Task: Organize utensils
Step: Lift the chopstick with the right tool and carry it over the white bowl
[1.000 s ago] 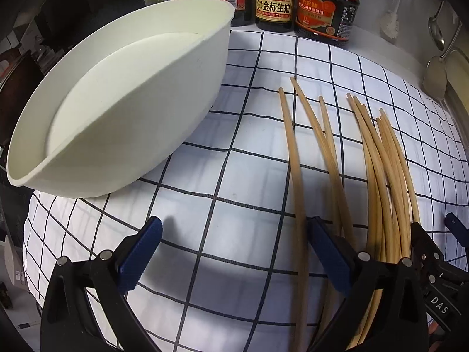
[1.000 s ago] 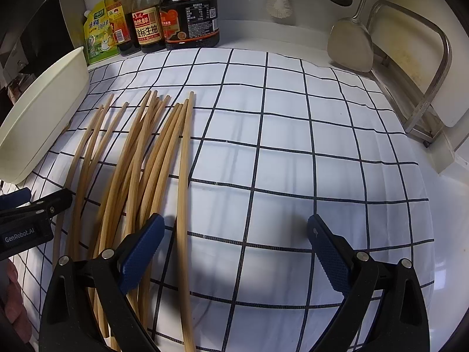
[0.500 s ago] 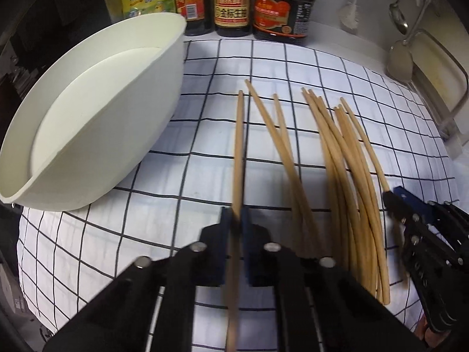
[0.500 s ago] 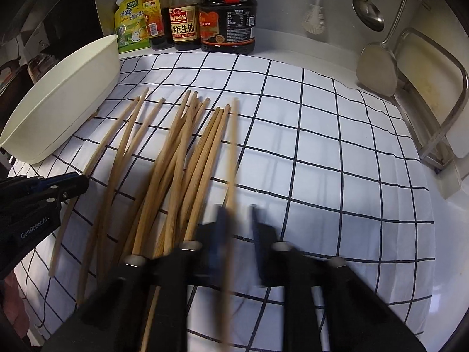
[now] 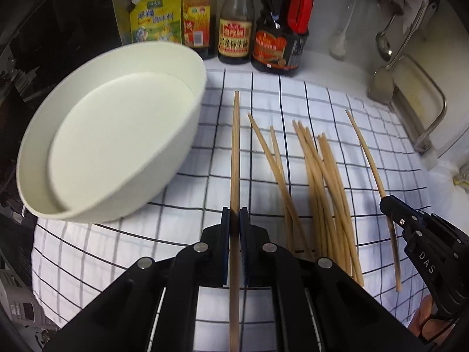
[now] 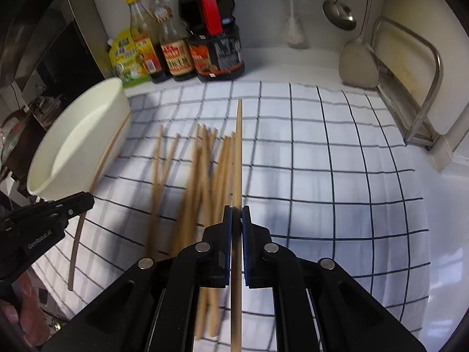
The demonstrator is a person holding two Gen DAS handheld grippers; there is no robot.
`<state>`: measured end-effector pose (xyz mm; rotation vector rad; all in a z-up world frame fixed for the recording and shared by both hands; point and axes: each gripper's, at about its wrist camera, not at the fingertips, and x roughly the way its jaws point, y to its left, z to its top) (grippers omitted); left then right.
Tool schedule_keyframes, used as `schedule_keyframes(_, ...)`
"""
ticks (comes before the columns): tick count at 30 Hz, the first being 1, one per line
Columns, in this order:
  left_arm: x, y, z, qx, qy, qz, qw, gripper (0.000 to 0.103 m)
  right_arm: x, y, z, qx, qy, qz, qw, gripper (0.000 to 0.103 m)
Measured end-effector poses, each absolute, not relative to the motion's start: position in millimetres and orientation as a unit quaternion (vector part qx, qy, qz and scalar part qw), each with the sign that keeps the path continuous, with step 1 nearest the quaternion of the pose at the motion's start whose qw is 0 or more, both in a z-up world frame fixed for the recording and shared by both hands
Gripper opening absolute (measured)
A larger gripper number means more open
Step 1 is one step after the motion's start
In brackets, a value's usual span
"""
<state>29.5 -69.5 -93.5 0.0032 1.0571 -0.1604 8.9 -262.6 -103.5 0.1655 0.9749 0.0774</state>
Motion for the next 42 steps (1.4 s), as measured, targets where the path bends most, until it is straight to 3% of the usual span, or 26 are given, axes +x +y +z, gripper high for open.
schedule_keyframes(8, 39.7, -4.5, -32.5, 0.003, 0.472, -0.061, 0.879, 0.007, 26.7, -196.1, -39.0, 0.096, 0.439, 0.090, 0.889, 0.006)
schedule_keyframes(17, 91.8, 91.0, 9.0, 0.016, 0.435, -0.017, 0.900, 0.007, 99.4, -85.0, -8.3, 0.093, 0.411, 0.152, 0.894, 0.006)
schedule_keyframes(27, 147.2, 132.8, -38.3, 0.007, 0.468, -0.028, 0.883, 0.007, 159.4, -8.6, -62.1, 0.080, 0.466, 0.139, 0.870, 0.006)
schedule_keyframes(42, 170.5, 135.5, -96.4, 0.014, 0.512, -0.052, 0.858, 0.008, 170.3, 5.0, -112.9, 0.083, 0.517, 0.099, 0.846, 0.006)
